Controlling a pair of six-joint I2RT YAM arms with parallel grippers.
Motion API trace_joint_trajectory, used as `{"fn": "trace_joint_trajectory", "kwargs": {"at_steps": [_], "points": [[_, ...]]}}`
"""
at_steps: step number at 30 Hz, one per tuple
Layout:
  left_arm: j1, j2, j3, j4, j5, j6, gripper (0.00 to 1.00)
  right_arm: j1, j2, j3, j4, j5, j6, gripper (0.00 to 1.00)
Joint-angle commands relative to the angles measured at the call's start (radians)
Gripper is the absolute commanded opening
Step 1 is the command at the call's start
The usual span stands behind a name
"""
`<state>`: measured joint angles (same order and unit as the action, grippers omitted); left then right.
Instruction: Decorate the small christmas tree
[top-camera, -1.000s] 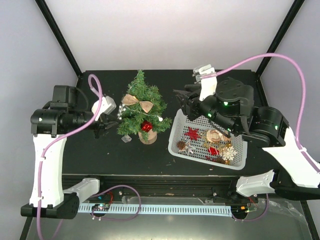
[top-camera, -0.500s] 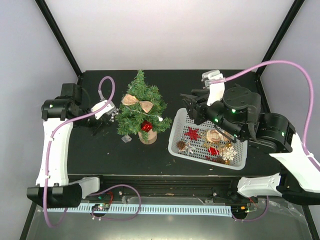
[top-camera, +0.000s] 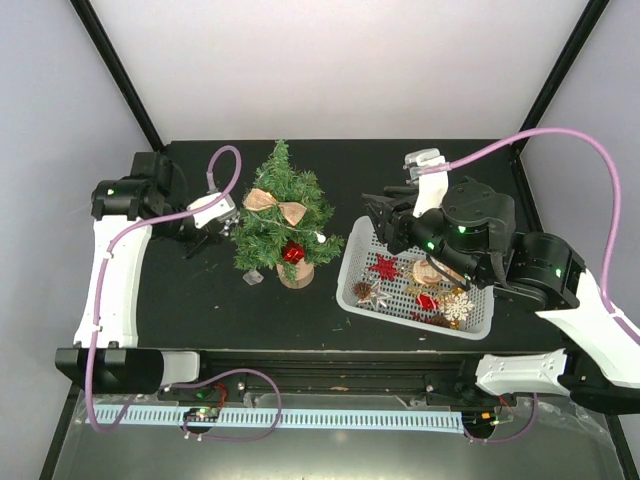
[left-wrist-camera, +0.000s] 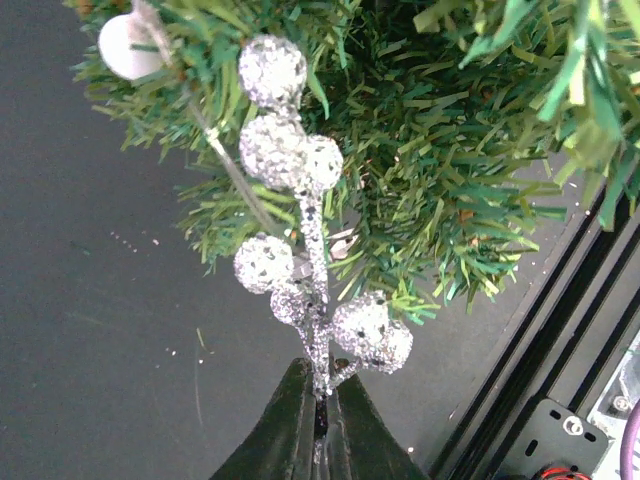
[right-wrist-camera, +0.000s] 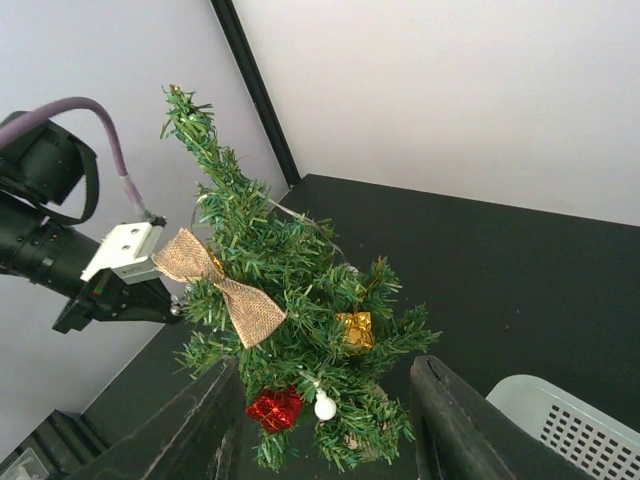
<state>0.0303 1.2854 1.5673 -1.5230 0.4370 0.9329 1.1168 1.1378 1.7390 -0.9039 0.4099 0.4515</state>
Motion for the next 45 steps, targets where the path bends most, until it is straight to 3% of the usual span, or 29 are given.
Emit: {"fn": "trace_joint_trajectory", "kwargs": {"at_steps": [1,24,32,45], "points": [[-0.04,0.046,0.019,-0.029,-0.008,0.027,0.02,0.001,-0.014,-0.004,0.037,0.021,0.02,0.46],[-0.153,0.122,0.027,-0.022,-0.025,-0.058,0.02,0.001,-0.034,-0.044,0.039,0.04,0.016,0.46],[-0.157,0.12,0.025,0.01,-0.046,-0.077,0.22,-0.002,-0.029,-0.038,0.037,0.04,0.008,0.47],[-0.154,0.08,0.02,0.064,-0.073,-0.117,0.34,-0.009,-0.027,-0.048,0.044,0.044,0.005,0.47]]}}
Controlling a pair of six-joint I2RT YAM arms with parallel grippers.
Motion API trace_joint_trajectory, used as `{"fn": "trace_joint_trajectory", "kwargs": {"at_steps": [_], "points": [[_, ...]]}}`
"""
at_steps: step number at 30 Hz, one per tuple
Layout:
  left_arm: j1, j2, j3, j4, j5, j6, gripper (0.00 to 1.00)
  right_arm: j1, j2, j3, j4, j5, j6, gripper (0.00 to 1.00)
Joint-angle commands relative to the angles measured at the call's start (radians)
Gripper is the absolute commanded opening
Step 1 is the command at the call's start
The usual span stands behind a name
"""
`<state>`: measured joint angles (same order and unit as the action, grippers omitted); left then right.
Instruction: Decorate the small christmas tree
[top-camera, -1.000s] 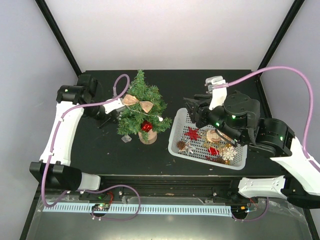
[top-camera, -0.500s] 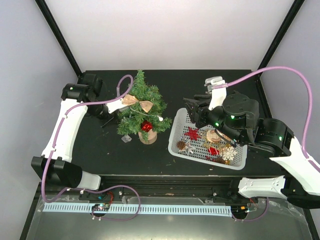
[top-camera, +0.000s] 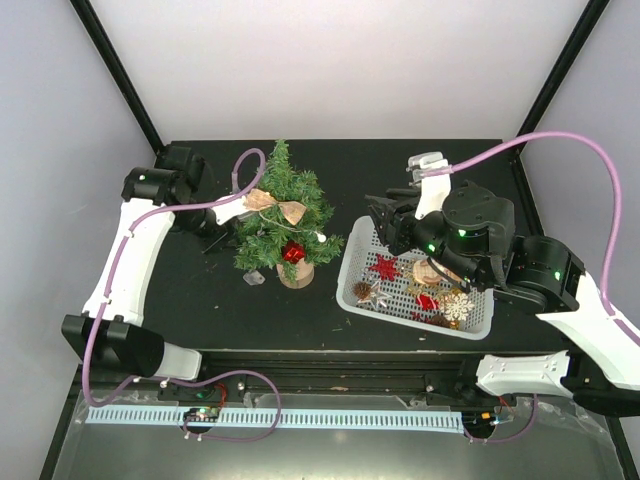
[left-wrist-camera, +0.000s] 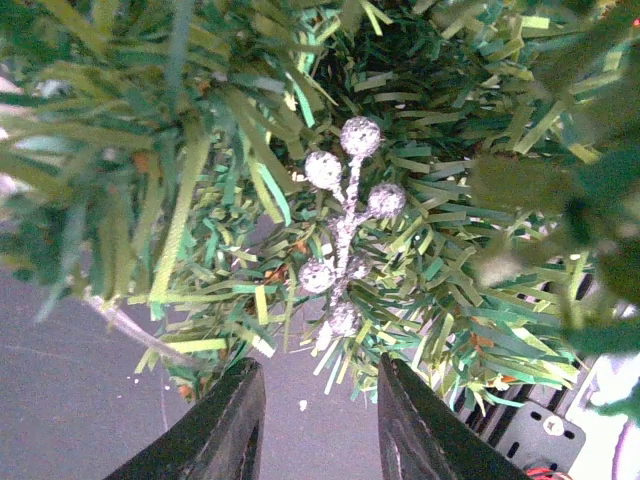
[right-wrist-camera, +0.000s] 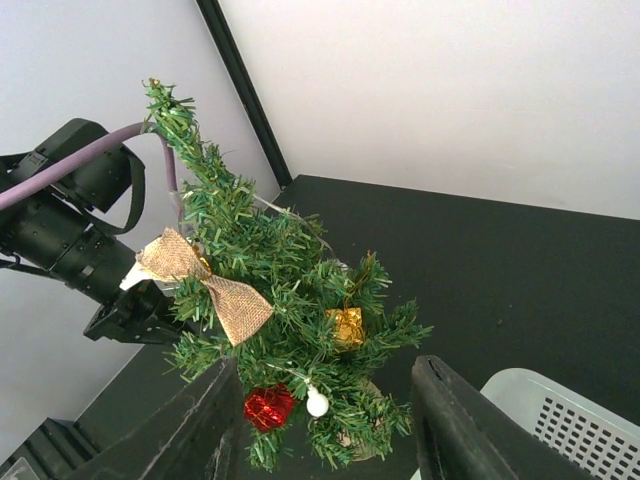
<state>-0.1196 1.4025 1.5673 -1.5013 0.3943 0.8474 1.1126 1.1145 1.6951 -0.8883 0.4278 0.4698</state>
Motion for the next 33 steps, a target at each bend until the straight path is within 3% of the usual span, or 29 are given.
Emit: {"fn": "trace_joint_trajectory", "kwargs": {"at_steps": [1,7,20,23,31,33], "points": [[-0.003,-0.051,0.021,0.05,-0.036,-0.034,0.36,-0.005,-0.006,-0.005,0.028,0.031,-0.014,0.48],[0.003,-0.085,0.041,0.037,-0.053,-0.031,0.52,-0.005,-0.024,-0.018,0.025,0.051,-0.015,0.58],[0.038,-0.115,0.049,0.032,-0.038,-0.053,0.68,-0.008,-0.038,-0.021,0.01,0.056,-0.017,0.79],[0.076,-0.147,0.056,0.014,0.003,-0.054,0.72,-0.009,-0.038,-0.02,0.004,0.049,-0.017,0.85],[0.235,-0.179,0.061,-0.053,0.15,-0.015,0.75,-0.01,-0.029,0.005,-0.041,0.052,-0.015,0.91],[0.275,-0.19,0.089,-0.055,0.189,-0.026,0.75,-0.014,-0.005,0.039,-0.094,0.044,-0.015,0.98]]}}
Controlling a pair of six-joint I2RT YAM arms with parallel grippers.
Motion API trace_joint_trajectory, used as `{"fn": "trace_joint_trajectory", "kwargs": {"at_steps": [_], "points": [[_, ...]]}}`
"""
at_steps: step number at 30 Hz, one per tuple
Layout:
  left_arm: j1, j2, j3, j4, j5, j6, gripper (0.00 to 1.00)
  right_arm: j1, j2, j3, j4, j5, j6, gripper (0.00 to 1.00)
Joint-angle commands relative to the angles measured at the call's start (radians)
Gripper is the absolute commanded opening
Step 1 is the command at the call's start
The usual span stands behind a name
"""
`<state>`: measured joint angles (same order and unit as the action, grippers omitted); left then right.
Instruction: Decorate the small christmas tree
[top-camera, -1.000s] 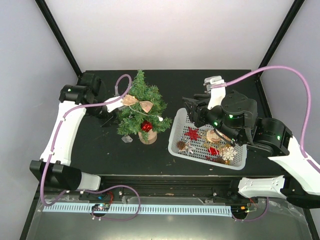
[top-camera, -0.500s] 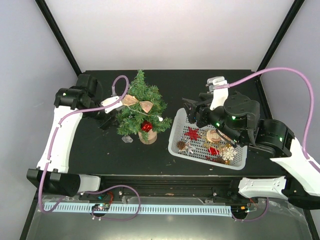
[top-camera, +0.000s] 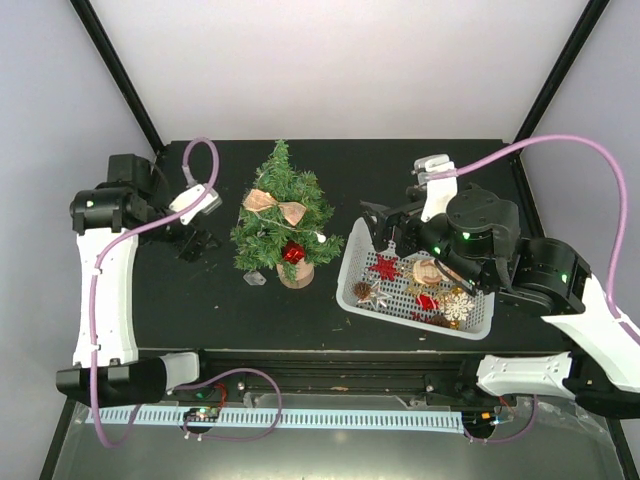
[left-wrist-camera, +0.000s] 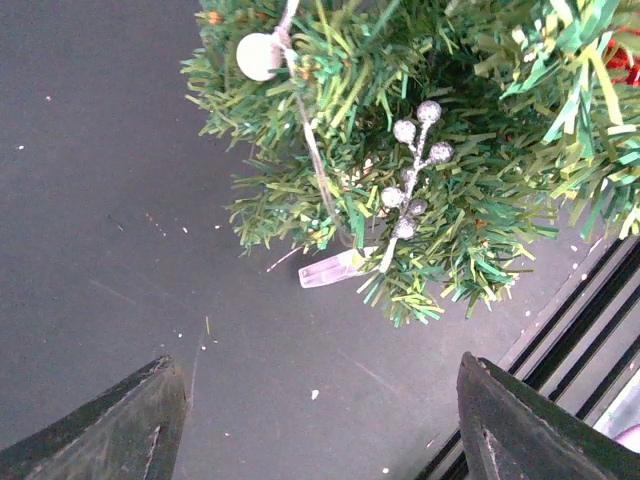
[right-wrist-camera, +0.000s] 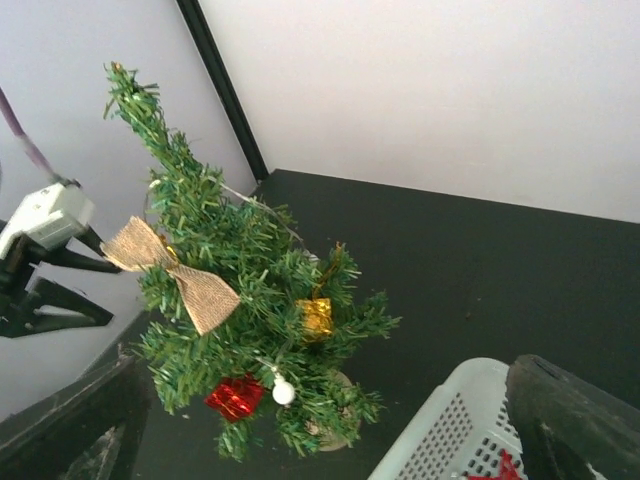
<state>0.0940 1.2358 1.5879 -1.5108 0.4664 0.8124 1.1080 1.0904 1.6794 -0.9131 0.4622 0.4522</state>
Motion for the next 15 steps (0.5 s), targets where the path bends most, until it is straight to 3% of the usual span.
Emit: {"fn": "trace_joint_trajectory", "kwargs": {"at_steps": [1,8,11,15], "points": [[0.089,-0.028,0.096,-0.046,0.153,-0.004,0.76,-0.015,0.038,0.081,-0.114,0.005,0.009,1.0],[0.257,-0.068,0.215,-0.046,0.514,-0.142,0.8,-0.06,0.213,0.396,-0.452,-0.125,0.012,1.0],[0.283,-0.131,0.164,-0.042,0.63,-0.156,0.8,-0.058,0.174,0.411,-0.46,-0.194,-0.011,1.0],[0.292,-0.22,0.141,-0.043,0.674,-0.147,0.8,-0.06,0.108,0.43,-0.473,-0.275,-0.013,1.0]]}}
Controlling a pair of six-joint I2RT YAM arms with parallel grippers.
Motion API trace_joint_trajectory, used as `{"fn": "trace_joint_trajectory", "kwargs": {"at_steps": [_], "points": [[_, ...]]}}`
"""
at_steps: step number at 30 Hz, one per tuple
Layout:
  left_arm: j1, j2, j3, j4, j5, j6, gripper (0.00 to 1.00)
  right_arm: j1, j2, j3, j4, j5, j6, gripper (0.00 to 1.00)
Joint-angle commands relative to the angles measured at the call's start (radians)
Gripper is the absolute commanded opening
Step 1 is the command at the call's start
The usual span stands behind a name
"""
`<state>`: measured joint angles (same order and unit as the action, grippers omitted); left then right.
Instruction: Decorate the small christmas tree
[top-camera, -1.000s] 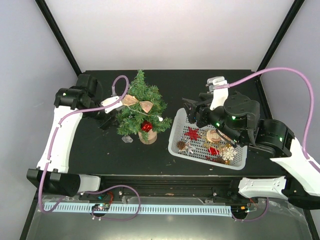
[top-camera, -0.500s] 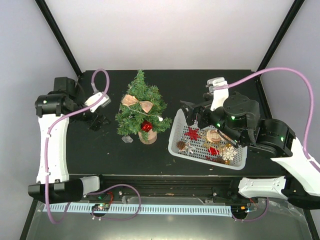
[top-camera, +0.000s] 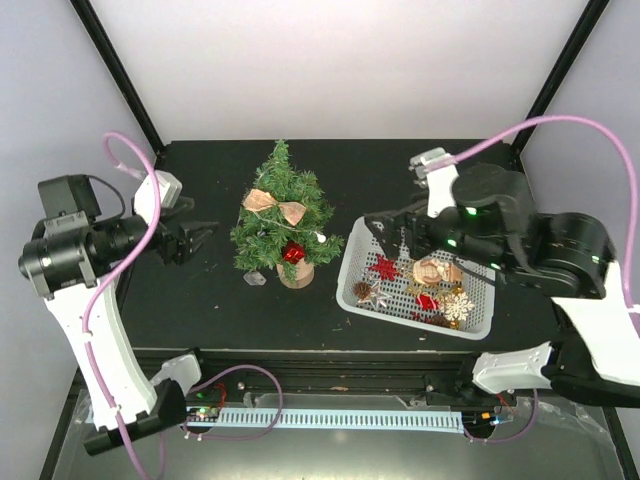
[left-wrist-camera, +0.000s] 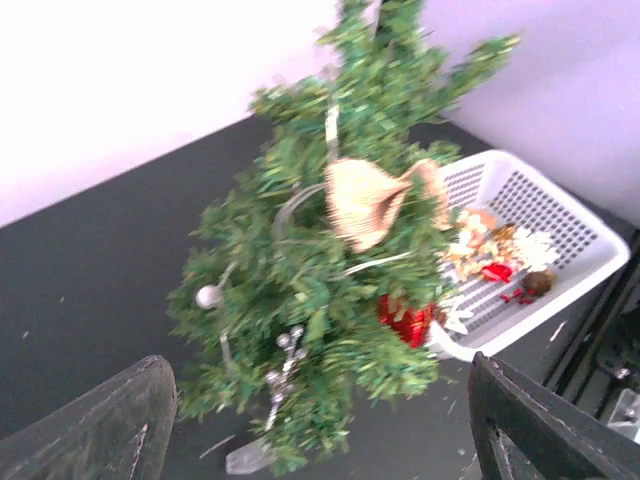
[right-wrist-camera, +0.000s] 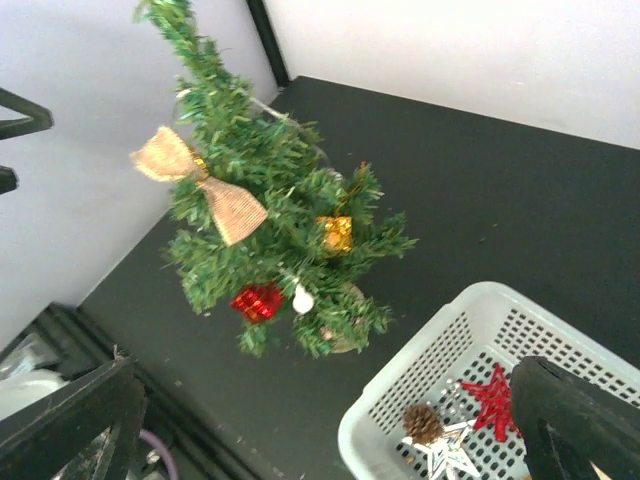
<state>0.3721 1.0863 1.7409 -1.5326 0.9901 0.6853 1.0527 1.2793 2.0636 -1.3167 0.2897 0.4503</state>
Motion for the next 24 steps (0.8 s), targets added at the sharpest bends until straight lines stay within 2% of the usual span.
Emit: {"fn": "trace_joint_trajectory", "kwargs": {"at_steps": [1,6,13,16,24], "points": [[0.015,-0.09,-0.012,-0.023,0.168,-0.024,0.8,-0.004,-0.092,0.048,-0.079,-0.127,-0.014,1.0],[0.016,-0.134,0.027,-0.026,0.2,-0.15,0.79,-0.003,-0.169,0.015,-0.1,-0.204,-0.008,1.0],[0.016,-0.175,0.074,-0.027,0.026,-0.243,0.77,-0.003,-0.258,-0.038,-0.114,-0.193,0.021,1.0],[0.016,-0.187,0.093,-0.025,-0.027,-0.263,0.77,-0.003,-0.284,-0.037,-0.111,-0.185,0.022,1.0],[0.016,-0.187,0.083,-0.025,-0.058,-0.248,0.78,-0.003,-0.312,-0.102,-0.098,-0.17,0.036,1.0]]}}
